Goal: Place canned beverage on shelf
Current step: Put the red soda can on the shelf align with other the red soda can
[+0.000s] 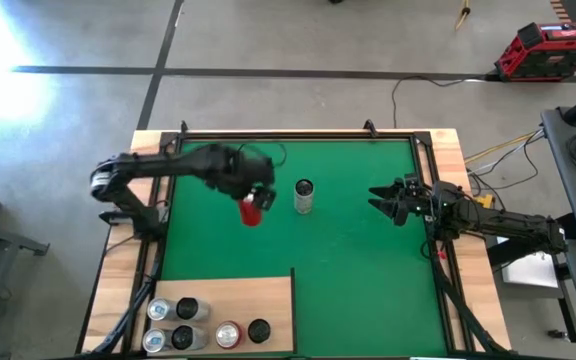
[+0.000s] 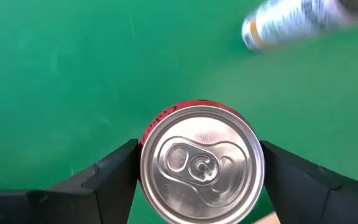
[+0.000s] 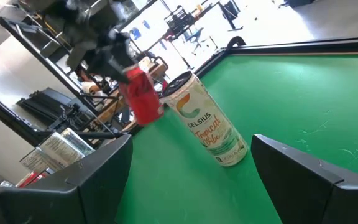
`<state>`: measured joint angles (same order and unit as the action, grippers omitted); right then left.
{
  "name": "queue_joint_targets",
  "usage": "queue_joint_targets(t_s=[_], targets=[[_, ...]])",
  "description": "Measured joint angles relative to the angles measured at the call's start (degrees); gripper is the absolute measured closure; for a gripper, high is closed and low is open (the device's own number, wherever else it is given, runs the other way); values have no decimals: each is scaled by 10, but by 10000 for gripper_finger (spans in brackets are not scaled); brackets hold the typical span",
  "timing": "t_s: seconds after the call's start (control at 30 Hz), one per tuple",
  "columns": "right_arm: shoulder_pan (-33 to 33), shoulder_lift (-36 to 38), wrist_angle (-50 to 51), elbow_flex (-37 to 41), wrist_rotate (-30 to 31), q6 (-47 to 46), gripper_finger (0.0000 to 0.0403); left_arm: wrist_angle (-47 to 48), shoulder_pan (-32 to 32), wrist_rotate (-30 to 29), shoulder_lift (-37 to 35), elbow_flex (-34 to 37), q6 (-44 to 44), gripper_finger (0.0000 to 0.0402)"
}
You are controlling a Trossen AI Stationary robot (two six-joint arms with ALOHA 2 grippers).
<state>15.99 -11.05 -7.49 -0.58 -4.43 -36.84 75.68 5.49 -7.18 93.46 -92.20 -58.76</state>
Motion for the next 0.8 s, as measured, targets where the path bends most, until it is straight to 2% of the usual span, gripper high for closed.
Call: queue_joint_targets(t_s=[0.1, 0.2, 0.4, 0.8], targets=[[0, 0, 0, 0, 0, 0, 85, -25, -48, -14, -35, 48, -68, 125], [0, 0, 0, 0, 0, 0, 85, -24, -96, -33, -49, 65, -133, 125], [0, 0, 0, 0, 0, 0, 85, 11, -195, -73, -44, 54, -236, 116], [0, 0, 0, 0, 0, 0, 85, 35, -373, -79, -11, 25, -373, 119]])
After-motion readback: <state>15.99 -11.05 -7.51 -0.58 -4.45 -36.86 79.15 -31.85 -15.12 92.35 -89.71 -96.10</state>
